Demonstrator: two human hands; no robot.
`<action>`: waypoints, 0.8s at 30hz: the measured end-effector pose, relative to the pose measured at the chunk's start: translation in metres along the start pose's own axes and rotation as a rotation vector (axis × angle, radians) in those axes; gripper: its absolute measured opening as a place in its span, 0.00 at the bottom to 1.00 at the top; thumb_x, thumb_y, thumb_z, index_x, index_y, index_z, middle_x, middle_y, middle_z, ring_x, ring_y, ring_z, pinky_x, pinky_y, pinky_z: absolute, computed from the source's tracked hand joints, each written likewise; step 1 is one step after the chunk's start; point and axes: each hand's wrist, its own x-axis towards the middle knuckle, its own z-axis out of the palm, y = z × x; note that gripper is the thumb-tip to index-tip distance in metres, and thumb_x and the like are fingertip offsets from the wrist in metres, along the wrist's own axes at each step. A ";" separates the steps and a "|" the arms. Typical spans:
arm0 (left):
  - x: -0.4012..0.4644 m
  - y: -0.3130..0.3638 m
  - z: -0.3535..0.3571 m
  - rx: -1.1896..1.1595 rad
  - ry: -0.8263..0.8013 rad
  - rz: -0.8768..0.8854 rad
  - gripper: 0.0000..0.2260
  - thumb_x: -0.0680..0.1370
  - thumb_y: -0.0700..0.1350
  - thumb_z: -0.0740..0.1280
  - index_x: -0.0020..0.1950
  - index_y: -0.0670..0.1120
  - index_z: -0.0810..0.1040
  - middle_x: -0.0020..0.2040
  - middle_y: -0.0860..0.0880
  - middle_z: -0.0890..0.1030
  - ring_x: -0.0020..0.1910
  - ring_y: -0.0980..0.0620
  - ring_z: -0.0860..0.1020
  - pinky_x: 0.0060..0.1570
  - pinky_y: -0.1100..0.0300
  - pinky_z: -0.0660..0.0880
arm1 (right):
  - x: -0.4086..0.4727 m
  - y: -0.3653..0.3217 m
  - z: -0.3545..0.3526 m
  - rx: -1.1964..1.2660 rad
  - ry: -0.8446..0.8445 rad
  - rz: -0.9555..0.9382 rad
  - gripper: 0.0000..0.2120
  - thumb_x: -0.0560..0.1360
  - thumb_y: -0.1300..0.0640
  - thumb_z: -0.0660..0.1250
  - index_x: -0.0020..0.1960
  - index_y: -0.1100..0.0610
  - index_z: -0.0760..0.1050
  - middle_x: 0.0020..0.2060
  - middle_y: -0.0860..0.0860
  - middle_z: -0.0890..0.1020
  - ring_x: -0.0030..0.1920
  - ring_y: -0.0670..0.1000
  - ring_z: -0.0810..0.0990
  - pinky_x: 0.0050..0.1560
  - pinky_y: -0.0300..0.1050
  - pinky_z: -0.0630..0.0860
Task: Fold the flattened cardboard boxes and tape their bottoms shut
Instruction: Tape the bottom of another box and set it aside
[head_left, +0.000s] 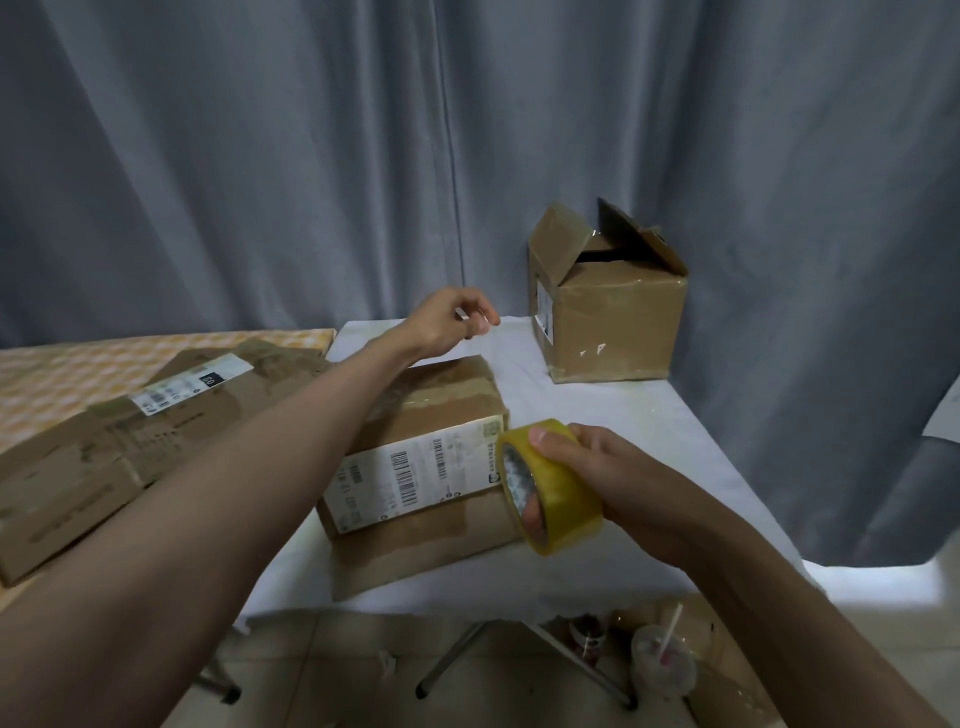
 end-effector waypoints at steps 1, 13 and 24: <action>0.001 -0.001 0.003 0.012 -0.005 0.004 0.06 0.80 0.37 0.67 0.50 0.46 0.82 0.43 0.50 0.79 0.40 0.55 0.74 0.40 0.65 0.72 | 0.003 0.003 -0.001 -0.004 0.005 0.000 0.16 0.81 0.45 0.61 0.61 0.55 0.73 0.40 0.50 0.87 0.39 0.45 0.85 0.44 0.38 0.82; -0.011 -0.022 0.026 0.267 0.044 0.030 0.17 0.81 0.41 0.65 0.70 0.49 0.73 0.59 0.47 0.76 0.52 0.49 0.75 0.60 0.56 0.71 | 0.015 0.019 0.000 0.002 -0.044 0.127 0.07 0.82 0.46 0.60 0.54 0.49 0.71 0.35 0.45 0.84 0.35 0.40 0.84 0.39 0.33 0.79; -0.133 0.043 0.053 0.367 0.065 0.104 0.23 0.84 0.54 0.52 0.72 0.44 0.73 0.70 0.47 0.75 0.69 0.49 0.71 0.69 0.56 0.67 | 0.030 0.032 0.001 0.027 0.045 0.114 0.25 0.72 0.38 0.67 0.62 0.54 0.74 0.59 0.58 0.80 0.59 0.54 0.79 0.66 0.54 0.73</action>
